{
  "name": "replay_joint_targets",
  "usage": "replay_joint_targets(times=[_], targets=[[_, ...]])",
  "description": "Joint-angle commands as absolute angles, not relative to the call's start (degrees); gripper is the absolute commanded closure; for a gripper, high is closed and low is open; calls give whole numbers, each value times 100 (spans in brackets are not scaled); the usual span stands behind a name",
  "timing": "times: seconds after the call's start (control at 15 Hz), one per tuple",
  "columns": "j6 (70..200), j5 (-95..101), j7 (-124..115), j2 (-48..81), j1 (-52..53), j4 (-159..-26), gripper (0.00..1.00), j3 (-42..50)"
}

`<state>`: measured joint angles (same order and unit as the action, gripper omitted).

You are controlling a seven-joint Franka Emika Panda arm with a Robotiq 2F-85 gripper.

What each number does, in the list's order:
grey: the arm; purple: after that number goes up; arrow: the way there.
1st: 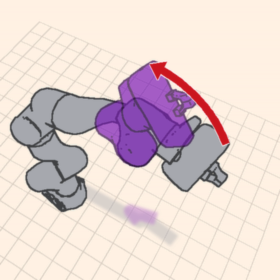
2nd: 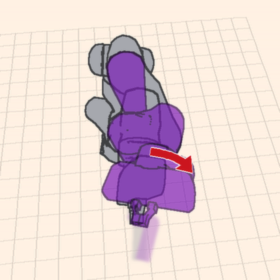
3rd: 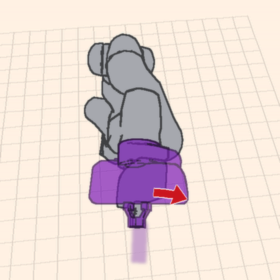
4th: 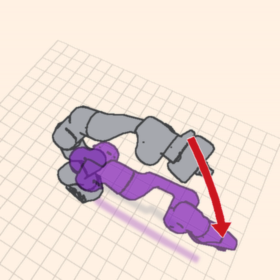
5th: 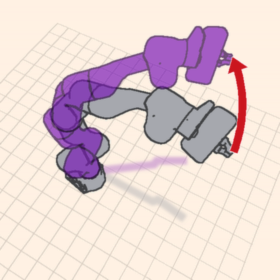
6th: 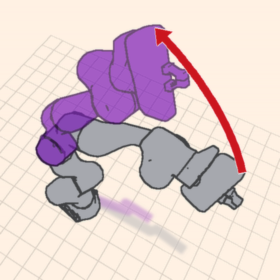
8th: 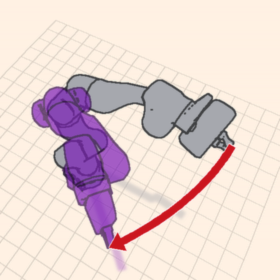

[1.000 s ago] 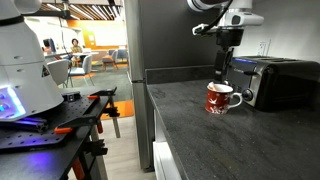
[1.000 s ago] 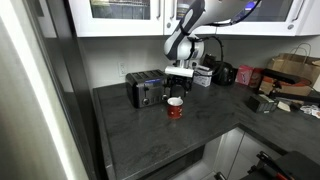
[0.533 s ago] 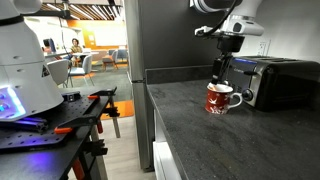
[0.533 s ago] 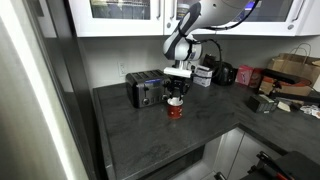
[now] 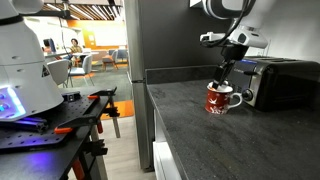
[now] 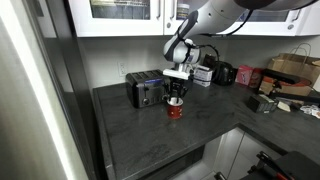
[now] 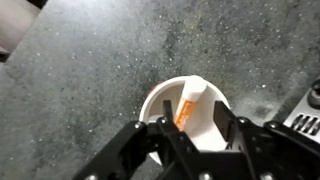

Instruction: Pick the marker from the cup and put it on the counter

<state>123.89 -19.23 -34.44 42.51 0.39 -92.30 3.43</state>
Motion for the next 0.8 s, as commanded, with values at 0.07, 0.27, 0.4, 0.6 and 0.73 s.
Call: replay_joint_targets(times=[0.07, 0.27, 0.4, 0.6, 0.73], targets=[[11878, -2159, -3310, 4563, -119, -8737, 55, 264], [11698, -2235, -3291, 4704, -155, -8551, 51, 237], [11498, -2329, -3268, 4779, -212, -8437, 55, 201], [11316, -2493, -3282, 4847, -284, -8328, 68, 175], [11256, -2579, -3288, 4883, -329, -8267, 88, 168]])
